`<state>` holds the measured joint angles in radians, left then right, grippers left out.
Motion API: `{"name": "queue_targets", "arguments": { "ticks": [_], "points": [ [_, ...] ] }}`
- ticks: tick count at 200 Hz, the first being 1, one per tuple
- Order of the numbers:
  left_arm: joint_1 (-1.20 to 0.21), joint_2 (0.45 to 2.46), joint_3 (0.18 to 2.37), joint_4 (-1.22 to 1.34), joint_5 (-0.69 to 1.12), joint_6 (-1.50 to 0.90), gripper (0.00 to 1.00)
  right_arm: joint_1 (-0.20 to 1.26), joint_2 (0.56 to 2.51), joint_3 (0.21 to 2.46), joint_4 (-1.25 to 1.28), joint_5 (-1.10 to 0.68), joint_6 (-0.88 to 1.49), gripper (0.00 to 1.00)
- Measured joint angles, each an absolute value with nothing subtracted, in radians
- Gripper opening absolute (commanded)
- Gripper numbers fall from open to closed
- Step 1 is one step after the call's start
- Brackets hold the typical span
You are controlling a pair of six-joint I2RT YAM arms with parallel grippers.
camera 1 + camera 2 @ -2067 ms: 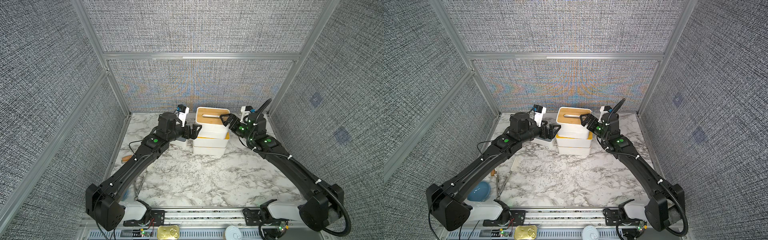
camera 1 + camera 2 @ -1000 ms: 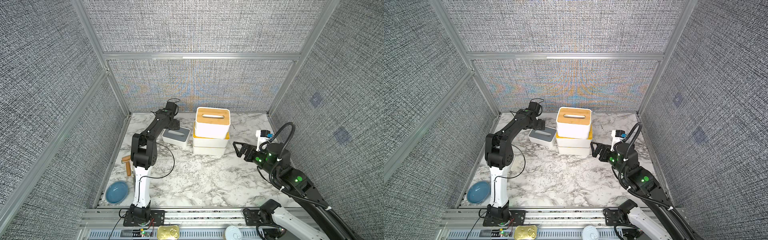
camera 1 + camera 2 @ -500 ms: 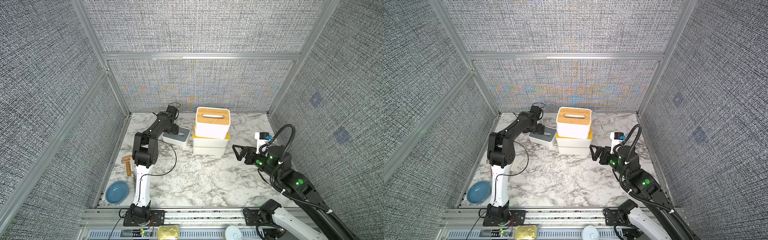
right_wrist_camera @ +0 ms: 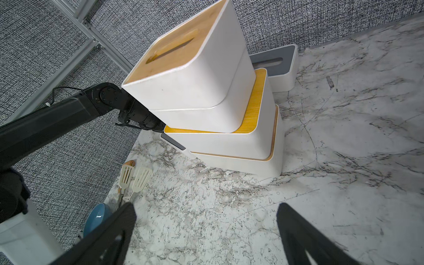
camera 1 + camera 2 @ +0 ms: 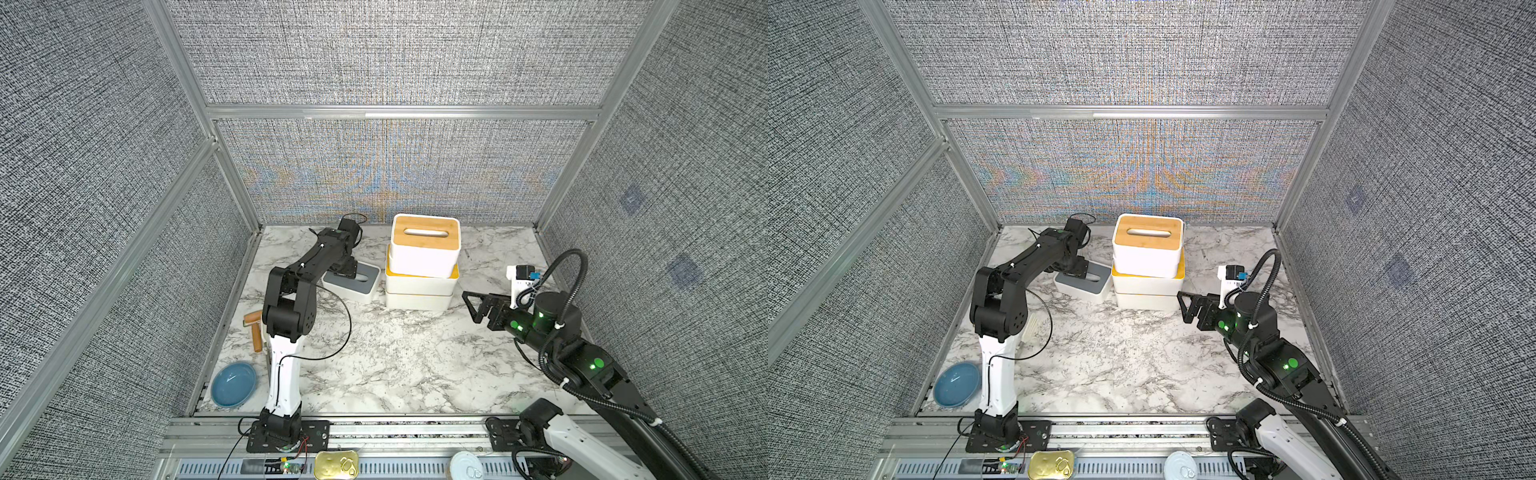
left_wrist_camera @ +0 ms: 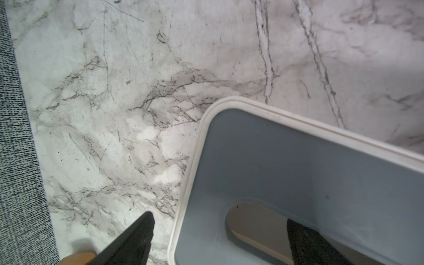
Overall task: Stack the tissue boxes
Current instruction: Pick up the tissue box from the center of the board.
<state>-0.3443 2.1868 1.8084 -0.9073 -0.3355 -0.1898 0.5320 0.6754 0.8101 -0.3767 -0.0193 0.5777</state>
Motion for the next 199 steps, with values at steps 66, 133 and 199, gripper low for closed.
{"name": "queue_targets", "arguments": {
  "ticks": [66, 133, 199],
  "points": [
    [-0.356, 2.115, 1.765, -0.985, -0.341, -0.180, 0.89, 0.532, 0.685, 0.799, -0.369, -0.051, 0.574, 0.99],
    [-0.339, 1.842, 1.575, -0.808, -0.164, -0.498, 0.90, 0.532, 0.673, 0.796, -0.368, -0.061, 0.570, 0.99],
    [-0.337, 1.914, 1.534, -0.875, -0.159, -0.855, 0.86, 0.532, 0.669, 0.785, -0.364, -0.064, 0.570, 0.99]
  ]
}}
